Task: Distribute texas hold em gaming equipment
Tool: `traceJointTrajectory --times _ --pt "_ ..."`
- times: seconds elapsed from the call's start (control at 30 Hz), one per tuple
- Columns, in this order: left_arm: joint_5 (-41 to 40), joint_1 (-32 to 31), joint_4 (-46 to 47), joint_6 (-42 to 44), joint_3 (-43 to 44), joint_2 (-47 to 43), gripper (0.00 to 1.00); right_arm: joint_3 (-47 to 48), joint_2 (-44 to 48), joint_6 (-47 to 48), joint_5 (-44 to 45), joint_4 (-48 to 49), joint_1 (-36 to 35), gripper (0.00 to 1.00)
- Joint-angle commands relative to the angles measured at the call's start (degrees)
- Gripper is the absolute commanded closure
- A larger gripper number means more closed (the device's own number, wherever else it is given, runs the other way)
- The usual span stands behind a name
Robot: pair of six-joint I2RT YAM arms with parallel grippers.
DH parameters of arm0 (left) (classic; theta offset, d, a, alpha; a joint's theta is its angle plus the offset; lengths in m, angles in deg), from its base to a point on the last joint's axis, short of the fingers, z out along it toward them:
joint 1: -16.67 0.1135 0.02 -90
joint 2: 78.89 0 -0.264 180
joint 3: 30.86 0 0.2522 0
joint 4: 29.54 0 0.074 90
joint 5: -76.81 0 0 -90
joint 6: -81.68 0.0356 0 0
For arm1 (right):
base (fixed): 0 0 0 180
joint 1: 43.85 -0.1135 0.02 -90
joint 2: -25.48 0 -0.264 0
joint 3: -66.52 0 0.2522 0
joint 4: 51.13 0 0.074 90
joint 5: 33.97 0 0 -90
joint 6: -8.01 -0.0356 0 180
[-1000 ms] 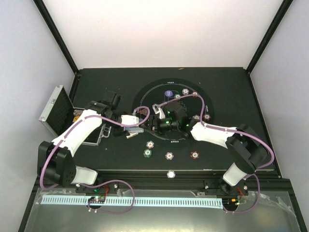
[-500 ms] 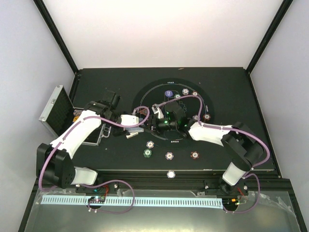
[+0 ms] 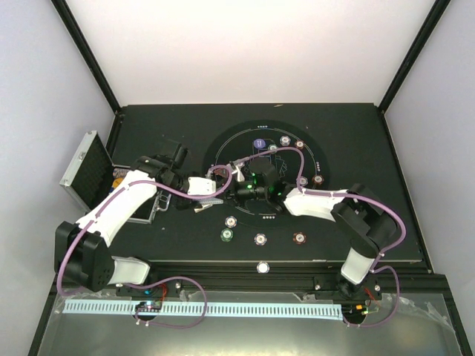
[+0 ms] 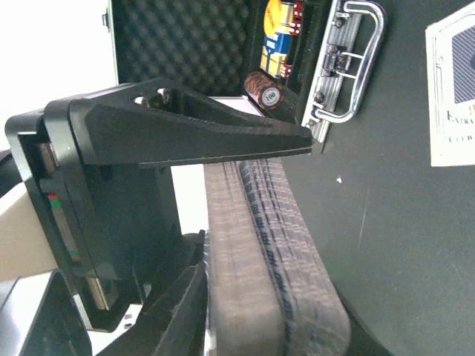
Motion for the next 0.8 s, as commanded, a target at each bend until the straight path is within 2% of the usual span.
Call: traceJointTrajectory --times 0.0,0.03,0.1,0.13,0.37,0.53,0.63,0.77 --pt "0.9 -0.7 0.4 -1.0 2.2 -1.3 0.91 0.9 -0.8 -1.9 -1.0 4.3 -0.4 0.79" --pt "0.7 -0.7 0.5 -1.0 2.1 -1.4 0.73 0.8 -0.7 -1.9 -1.0 4.1 -0.4 0.84" --pt "0.6 -0.8 0.4 -1.1 1.8 -1.7 0.2 0.6 -0.5 -1.9 -0.9 4.0 -0.4 0.96" --pt "0.8 -0.8 0.7 -1.4 1.7 -2.0 0.04 0.5 -0.4 -1.9 -0.9 3.9 -0.4 0.99" --pt "8.2 -1.4 -1.9 0.0 1.6 -4.6 0.01 0.2 -0.7 -1.6 -2.0 4.1 -0.5 0.99" --pt "7.5 -2.9 -1.0 -1.0 2.1 -3.4 0.01 0.5 -0.6 -1.2 -2.6 4.0 -0.9 0.99" --pt "6.9 -3.6 -0.5 -1.7 2.4 -1.8 0.04 0.8 -0.6 -1.2 -2.8 3.9 -1.3 0.99" --pt "5.1 -4.0 0.6 -2.7 2.3 -1.0 0.12 1.0 -0.7 -1.1 -2.7 3.5 -1.4 0.99"
